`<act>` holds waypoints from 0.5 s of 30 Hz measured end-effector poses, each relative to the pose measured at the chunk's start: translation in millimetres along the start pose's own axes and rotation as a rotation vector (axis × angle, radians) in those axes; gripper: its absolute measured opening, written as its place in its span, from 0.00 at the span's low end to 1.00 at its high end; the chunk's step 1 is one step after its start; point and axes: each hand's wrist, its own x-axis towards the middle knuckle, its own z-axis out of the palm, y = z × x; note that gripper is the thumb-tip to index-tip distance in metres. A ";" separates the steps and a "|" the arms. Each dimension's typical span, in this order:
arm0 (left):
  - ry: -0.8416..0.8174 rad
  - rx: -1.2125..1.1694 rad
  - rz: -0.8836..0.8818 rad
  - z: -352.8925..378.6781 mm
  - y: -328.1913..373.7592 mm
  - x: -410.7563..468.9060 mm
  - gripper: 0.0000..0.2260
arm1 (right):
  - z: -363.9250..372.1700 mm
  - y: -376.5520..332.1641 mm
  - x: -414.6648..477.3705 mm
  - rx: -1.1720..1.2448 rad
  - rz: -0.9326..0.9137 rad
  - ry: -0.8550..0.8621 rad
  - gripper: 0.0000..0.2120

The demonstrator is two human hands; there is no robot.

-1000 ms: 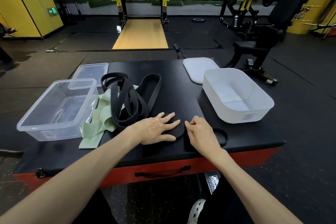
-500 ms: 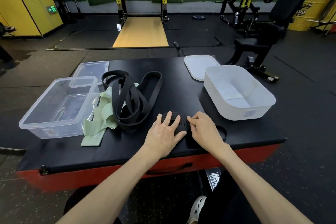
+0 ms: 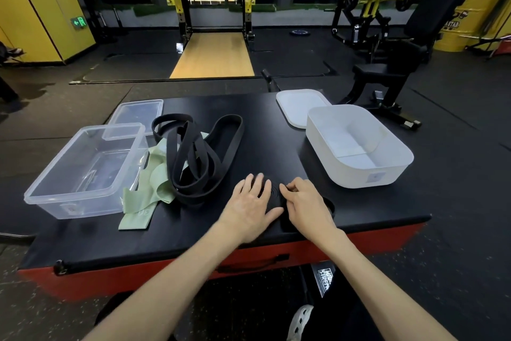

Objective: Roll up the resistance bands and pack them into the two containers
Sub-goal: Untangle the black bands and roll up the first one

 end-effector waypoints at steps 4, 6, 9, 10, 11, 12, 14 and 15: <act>-0.116 -0.029 0.290 -12.9 -38.7 8.9 0.31 | 1.6 2.0 0.8 0.022 -0.011 0.000 0.19; -0.127 -0.030 0.324 -15.1 -46.1 11.5 0.31 | 0.8 3.6 1.0 0.035 -0.018 -0.004 0.19; -0.096 -0.137 0.277 -12.0 -41.7 8.0 0.30 | -2.4 5.4 0.8 0.086 0.051 -0.038 0.18; -0.082 -0.175 0.246 -10.8 -38.4 6.1 0.30 | -3.2 5.7 0.7 0.098 0.085 -0.050 0.18; -0.072 -0.195 0.214 -9.2 -35.2 4.3 0.30 | -3.6 6.0 0.5 0.112 0.112 -0.069 0.18; -0.057 -0.196 0.184 -8.7 -31.7 2.6 0.30 | -4.5 5.9 1.0 0.130 0.129 -0.089 0.18; -0.022 -0.173 0.122 -7.9 -24.1 -0.7 0.30 | -6.9 6.1 2.3 0.148 0.148 -0.105 0.17; -0.005 -0.165 0.083 -7.4 -19.7 -2.3 0.30 | -8.2 6.0 3.4 0.138 0.163 -0.107 0.14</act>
